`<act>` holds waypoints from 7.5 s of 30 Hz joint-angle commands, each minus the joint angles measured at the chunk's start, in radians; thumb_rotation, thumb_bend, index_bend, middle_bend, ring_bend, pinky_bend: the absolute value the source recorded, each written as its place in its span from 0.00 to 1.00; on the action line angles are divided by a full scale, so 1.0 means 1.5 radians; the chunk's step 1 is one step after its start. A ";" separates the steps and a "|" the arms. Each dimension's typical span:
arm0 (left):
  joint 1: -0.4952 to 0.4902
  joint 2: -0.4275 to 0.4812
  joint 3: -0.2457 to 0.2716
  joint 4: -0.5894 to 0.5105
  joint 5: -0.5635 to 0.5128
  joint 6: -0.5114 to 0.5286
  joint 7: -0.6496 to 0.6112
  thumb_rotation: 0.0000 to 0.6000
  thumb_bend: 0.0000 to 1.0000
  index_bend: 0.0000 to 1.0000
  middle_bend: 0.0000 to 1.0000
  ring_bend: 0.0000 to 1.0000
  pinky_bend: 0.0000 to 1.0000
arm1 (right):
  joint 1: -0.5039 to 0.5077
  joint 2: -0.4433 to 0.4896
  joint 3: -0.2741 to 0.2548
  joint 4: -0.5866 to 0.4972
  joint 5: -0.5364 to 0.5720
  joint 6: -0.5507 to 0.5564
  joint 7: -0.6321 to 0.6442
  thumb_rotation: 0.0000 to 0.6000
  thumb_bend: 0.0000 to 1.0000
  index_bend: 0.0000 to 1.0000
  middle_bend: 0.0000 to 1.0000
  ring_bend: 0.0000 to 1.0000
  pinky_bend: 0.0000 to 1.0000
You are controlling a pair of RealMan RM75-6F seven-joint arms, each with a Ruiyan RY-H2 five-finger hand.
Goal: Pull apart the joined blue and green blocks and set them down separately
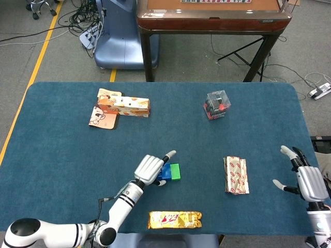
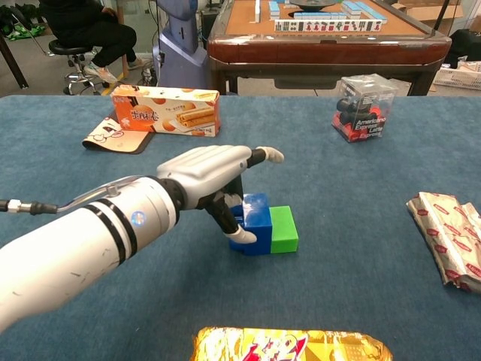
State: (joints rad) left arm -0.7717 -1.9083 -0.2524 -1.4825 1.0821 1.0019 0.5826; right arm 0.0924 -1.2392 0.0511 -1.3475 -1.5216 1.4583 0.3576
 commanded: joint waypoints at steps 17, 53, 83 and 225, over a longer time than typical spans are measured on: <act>-0.049 0.040 -0.021 0.007 -0.118 -0.034 0.058 1.00 0.00 0.26 1.00 0.94 1.00 | 0.005 -0.008 0.000 0.011 0.002 -0.010 0.007 1.00 0.00 0.12 0.22 0.27 0.49; -0.124 0.047 -0.002 -0.006 -0.224 -0.015 0.077 1.00 0.00 0.56 1.00 0.94 1.00 | 0.015 -0.023 -0.004 0.031 0.002 -0.029 0.026 1.00 0.00 0.14 0.22 0.27 0.49; -0.048 0.077 -0.082 -0.131 -0.258 0.137 -0.068 1.00 0.00 0.68 1.00 0.95 1.00 | 0.144 0.049 0.076 -0.214 0.029 -0.140 -0.047 1.00 0.00 0.26 0.96 1.00 1.00; 0.067 0.224 0.024 -0.221 -0.239 0.207 0.009 1.00 0.00 0.00 0.94 0.84 1.00 | 0.415 0.047 0.063 -0.255 0.305 -0.415 -0.255 1.00 0.00 0.00 0.66 0.79 0.89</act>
State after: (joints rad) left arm -0.6887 -1.5957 -0.2301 -1.7958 0.7048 1.2894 0.5900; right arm 0.7432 -1.2078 0.1587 -1.6971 -1.0440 0.7944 0.0072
